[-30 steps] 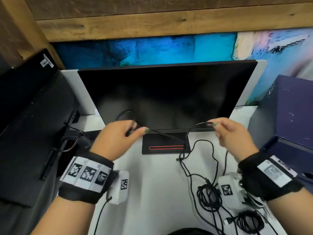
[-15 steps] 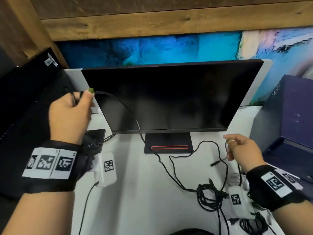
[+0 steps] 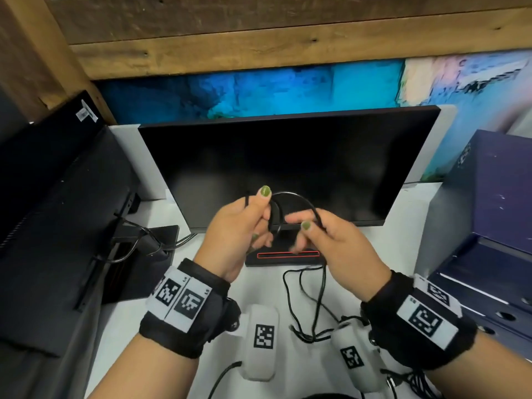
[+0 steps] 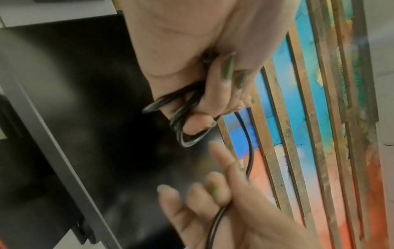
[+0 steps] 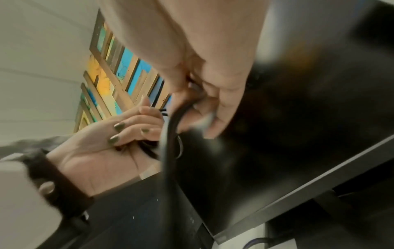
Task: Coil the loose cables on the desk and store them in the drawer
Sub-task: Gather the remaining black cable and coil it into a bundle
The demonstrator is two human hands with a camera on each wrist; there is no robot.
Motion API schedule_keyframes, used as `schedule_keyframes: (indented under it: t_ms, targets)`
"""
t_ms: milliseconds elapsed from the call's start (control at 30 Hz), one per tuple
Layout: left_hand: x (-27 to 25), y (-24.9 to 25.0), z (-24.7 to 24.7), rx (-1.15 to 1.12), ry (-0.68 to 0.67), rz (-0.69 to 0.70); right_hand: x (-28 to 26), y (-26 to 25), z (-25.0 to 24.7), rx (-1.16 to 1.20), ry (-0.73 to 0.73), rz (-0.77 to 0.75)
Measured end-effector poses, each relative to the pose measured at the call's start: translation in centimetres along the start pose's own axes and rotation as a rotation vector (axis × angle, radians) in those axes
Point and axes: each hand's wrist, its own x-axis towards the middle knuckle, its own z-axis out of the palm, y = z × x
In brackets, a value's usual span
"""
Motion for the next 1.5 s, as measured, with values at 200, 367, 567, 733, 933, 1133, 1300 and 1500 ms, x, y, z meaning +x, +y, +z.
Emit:
schedule_keyframes:
  t_ms: [200, 367, 567, 733, 933, 1133, 1300, 1500]
  targets:
    - [-1.1, -0.4, 0.7, -0.064, -0.251, -0.129, 1.3, -1.4, -1.5, 0.18, 0.071, -0.056]
    - [-1.7, -0.9, 0.7, -0.088, -0.454, -0.061, 1.8, -0.6, -1.4, 0.14, 0.092, 0.04]
    - [-1.8, -0.9, 0.5, -0.22, -0.536, -0.109, 1.5, -0.1, 0.1, 0.14, -0.034, 0.204]
    - [-1.7, -0.2, 0.9, -0.459, -0.513, -0.111, 1.2, 0.4, 1.2, 0.13, -0.146, 0.421]
    - [-0.9, 0.3, 0.6, -0.142, -0.222, 0.118, -1.7, 1.3, 2.9, 0.103, -0.502, 0.363]
    - [-0.4, -0.7, -1.5, 0.804, -0.082, 0.182, -1.5, -0.5, -0.3, -0.225, -0.446, 0.269]
    - [-1.8, -1.7, -0.9, 0.857, -0.289, 0.142, -0.2, -2.6, -2.4, -0.288, -0.228, 0.054]
    - [-2.6, -1.2, 0.2, 0.075, -0.539, -0.052, 1.4, -3.1, -3.5, -0.1, 0.029, -0.081]
